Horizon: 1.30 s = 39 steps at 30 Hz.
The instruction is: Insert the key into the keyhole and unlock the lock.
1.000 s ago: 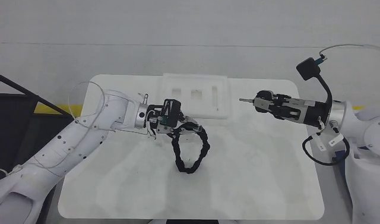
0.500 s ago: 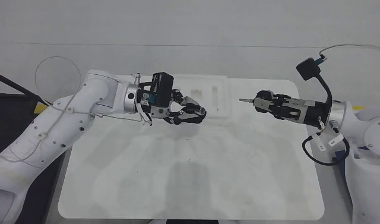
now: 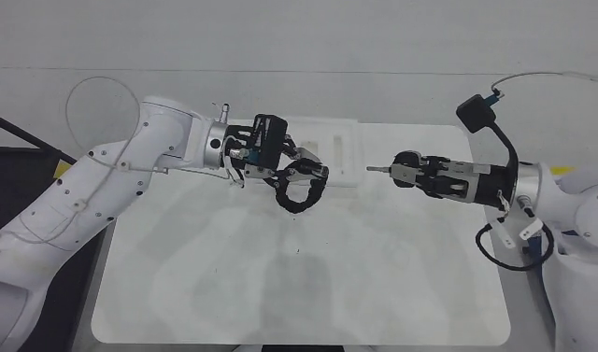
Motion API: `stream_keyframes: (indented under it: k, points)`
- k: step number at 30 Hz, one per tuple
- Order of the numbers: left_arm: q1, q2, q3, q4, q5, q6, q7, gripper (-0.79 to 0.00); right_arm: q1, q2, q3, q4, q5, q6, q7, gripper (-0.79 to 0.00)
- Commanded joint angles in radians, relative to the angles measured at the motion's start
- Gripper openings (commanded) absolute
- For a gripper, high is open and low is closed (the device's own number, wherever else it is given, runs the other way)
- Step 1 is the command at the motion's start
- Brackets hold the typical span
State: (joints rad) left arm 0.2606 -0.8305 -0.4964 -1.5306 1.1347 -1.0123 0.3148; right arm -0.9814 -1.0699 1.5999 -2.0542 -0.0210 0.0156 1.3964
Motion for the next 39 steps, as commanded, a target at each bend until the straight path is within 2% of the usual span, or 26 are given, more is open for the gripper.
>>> stream_keyframes:
  k: [1,6,11,19,24,37,39]
  points:
    - [0.004,-0.010,0.005,0.007,0.014,0.000,0.012,-0.785,0.020,0.004,-0.009,-0.025,0.028,0.050,0.020,-0.785]
    - [0.018,-0.033,0.009,0.020,0.039,0.011,0.025,-0.785,0.029,0.012,-0.044,-0.084,0.051,0.141,0.052,-0.785]
    - [0.027,-0.055,0.007,0.018,0.054,0.023,0.043,-0.785,-0.020,0.022,-0.060,-0.155,0.025,0.234,0.033,-0.785]
    - [0.056,-0.093,0.014,0.027,0.081,0.053,0.090,-0.785,-0.049,0.036,-0.078,-0.227,0.028,0.322,0.021,-0.785]
    - [0.071,-0.117,0.012,0.041,0.081,0.069,0.127,-0.785,-0.053,0.037,-0.077,-0.228,0.018,0.327,0.020,-0.785]
    - [0.071,-0.117,0.012,0.041,0.081,0.069,0.127,-0.785,-0.053,0.037,-0.077,-0.228,0.018,0.327,0.020,-0.785]
    - [0.071,-0.117,0.012,0.041,0.081,0.069,0.127,-0.785,-0.060,0.039,-0.070,-0.232,0.002,0.316,-0.021,-0.785]
